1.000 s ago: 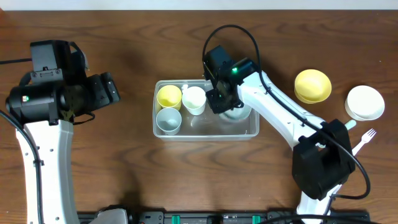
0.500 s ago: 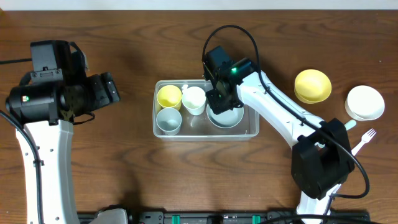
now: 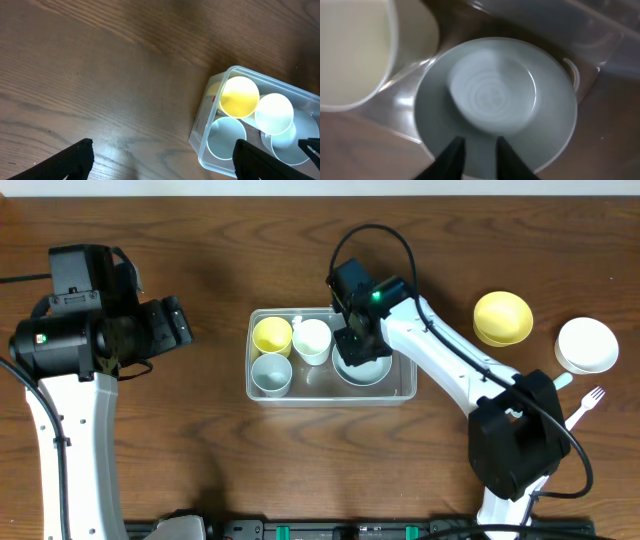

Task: Pack container
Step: 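Carry the light blue bowl into the container and lower it, then open the right gripper and lift it off the bowl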

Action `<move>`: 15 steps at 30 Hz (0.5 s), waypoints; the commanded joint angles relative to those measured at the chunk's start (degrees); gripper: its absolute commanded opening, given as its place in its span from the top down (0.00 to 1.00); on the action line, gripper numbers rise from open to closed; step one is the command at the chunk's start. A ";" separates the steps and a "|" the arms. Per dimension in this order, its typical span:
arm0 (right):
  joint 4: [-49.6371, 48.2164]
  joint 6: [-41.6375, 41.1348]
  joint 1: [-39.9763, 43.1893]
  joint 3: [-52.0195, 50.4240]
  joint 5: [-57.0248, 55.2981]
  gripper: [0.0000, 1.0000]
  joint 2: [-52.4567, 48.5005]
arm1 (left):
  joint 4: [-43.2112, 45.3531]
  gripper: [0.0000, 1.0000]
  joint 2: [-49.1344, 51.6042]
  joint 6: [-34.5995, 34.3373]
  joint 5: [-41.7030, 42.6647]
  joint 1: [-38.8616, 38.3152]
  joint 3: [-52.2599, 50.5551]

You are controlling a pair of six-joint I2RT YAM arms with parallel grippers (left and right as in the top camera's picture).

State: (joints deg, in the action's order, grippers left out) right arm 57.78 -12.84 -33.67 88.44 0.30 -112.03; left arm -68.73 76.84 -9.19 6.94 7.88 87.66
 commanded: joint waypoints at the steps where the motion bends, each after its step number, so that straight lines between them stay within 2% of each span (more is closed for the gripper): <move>1: -1.29 -1.95 1.31 -2.21 -1.55 0.87 0.35 | -0.02 0.11 0.33 -0.55 -0.04 0.31 -0.07; 3: -2.08 -1.92 1.99 -3.37 -1.55 0.91 0.28 | -0.02 0.11 0.33 -0.52 -0.04 0.31 -0.07; 15: -5.92 -1.75 3.52 -5.42 -4.61 0.89 0.24 | -0.26 0.11 0.33 -0.52 -0.04 0.31 -0.07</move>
State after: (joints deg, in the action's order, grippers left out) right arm 51.96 -13.89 -30.55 83.40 -1.96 -112.03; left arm -68.77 76.84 -9.19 6.94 7.88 87.66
